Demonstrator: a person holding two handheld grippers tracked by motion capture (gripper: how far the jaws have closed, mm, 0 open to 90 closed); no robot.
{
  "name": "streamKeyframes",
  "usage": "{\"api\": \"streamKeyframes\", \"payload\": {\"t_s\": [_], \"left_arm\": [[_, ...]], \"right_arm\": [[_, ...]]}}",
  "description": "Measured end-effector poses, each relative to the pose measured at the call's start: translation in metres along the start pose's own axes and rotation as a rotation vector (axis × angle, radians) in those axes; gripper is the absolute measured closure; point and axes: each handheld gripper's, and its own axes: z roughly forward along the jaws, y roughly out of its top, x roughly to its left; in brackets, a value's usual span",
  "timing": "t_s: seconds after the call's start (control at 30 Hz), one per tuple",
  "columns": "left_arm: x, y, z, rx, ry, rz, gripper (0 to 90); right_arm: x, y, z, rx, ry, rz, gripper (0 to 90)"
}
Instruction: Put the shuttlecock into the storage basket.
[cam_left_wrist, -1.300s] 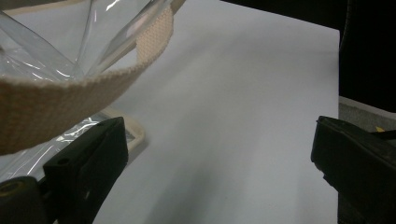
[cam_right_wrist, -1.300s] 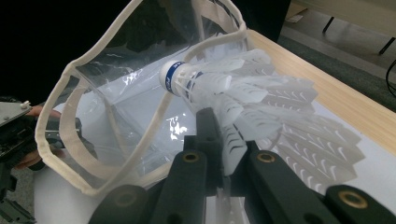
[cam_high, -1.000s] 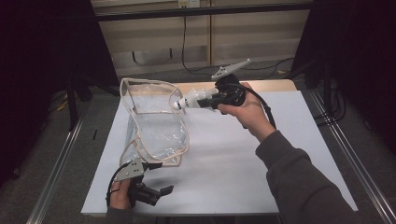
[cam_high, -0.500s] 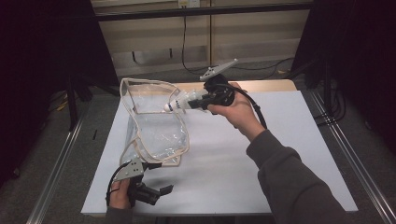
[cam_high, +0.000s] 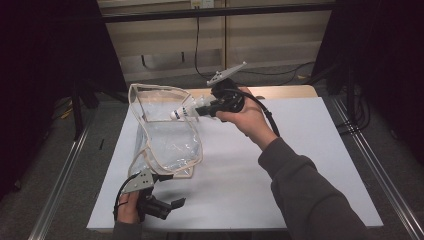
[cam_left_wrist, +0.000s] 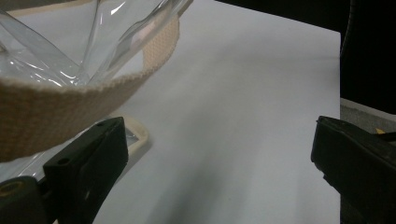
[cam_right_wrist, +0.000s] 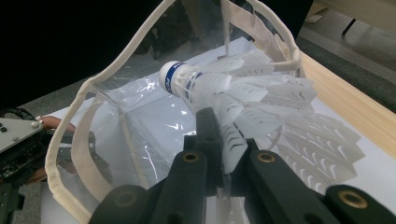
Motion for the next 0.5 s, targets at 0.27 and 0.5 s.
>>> {"api": "streamKeyframes", "payload": {"t_s": [0.27,0.5], "left_arm": [[0.0,0.0,0.0,-0.004,0.001,-0.005,4.0],[0.0,0.0,0.0,-0.001,-0.001,-0.006,4.0]], "right_arm": [[0.006,0.006,0.007,0.003,0.009,-0.009,87.9],[0.011,0.012,0.015,0.014,-0.001,-0.018,87.9]]}}
